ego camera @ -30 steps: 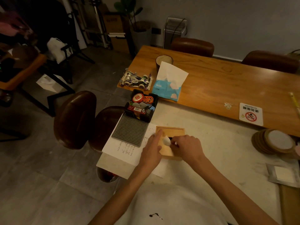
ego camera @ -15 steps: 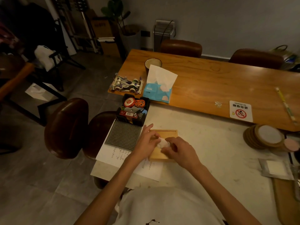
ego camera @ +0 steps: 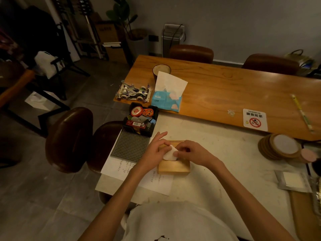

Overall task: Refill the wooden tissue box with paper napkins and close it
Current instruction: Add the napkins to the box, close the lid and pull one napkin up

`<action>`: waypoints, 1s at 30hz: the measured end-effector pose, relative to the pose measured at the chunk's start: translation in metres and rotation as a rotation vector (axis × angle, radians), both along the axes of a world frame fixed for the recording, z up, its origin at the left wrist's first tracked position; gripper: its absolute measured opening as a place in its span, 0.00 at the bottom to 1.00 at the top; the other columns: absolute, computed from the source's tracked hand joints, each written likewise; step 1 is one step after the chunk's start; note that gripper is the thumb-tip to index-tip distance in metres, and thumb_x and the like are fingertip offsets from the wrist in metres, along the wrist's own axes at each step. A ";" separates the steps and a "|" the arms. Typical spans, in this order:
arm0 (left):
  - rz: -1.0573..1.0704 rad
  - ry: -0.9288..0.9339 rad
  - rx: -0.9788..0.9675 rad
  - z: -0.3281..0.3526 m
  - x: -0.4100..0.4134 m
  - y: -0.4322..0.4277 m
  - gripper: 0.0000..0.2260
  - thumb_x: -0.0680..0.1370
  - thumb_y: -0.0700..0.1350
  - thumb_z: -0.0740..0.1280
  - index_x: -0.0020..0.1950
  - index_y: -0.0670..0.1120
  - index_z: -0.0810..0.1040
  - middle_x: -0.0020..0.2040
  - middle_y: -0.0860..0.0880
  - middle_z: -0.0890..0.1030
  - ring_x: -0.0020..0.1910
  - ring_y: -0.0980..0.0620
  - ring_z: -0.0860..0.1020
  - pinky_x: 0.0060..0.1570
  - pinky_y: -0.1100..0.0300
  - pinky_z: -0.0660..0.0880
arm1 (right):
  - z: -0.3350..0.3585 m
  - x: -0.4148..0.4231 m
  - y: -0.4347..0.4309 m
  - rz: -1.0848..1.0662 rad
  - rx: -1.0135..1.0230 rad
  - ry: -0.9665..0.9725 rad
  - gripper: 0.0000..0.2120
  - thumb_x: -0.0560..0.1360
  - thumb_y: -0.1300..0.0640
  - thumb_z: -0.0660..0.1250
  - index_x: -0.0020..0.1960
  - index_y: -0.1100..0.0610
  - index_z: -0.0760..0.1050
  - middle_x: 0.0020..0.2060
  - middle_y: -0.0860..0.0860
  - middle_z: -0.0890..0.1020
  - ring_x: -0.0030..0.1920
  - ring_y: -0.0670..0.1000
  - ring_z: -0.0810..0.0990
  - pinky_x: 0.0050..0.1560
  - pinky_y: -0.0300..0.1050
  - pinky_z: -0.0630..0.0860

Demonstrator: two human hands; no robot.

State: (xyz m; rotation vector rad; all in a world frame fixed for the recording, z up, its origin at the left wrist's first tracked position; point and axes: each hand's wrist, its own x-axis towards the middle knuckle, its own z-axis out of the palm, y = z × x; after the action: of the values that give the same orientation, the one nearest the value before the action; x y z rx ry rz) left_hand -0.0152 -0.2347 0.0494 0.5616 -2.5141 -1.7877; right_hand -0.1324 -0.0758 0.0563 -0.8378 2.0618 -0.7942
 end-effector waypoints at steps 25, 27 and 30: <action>-0.094 -0.062 0.048 -0.015 0.004 -0.008 0.06 0.80 0.41 0.64 0.55 0.48 0.78 0.77 0.52 0.63 0.73 0.54 0.63 0.71 0.54 0.63 | 0.004 -0.011 -0.006 0.110 0.045 0.016 0.14 0.70 0.43 0.73 0.52 0.48 0.78 0.45 0.47 0.76 0.45 0.48 0.74 0.48 0.45 0.72; -0.086 -0.054 0.029 -0.019 0.004 -0.008 0.07 0.80 0.40 0.64 0.56 0.48 0.78 0.76 0.52 0.64 0.73 0.53 0.64 0.73 0.50 0.62 | 0.003 -0.011 -0.003 0.087 0.029 -0.010 0.11 0.70 0.45 0.74 0.49 0.46 0.76 0.42 0.45 0.75 0.42 0.46 0.72 0.45 0.42 0.70; -0.092 -0.064 0.043 -0.021 0.002 -0.008 0.08 0.80 0.41 0.64 0.57 0.48 0.79 0.75 0.53 0.65 0.73 0.54 0.64 0.73 0.48 0.63 | 0.001 -0.010 -0.002 0.068 0.007 -0.031 0.09 0.70 0.45 0.74 0.45 0.43 0.74 0.38 0.44 0.75 0.40 0.46 0.71 0.43 0.43 0.69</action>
State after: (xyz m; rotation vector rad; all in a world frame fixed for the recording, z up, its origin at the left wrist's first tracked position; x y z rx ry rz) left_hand -0.0131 -0.2430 0.0283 0.5205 -2.5898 -1.8887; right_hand -0.1421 -0.0773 0.0568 -0.8813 1.9977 -0.7578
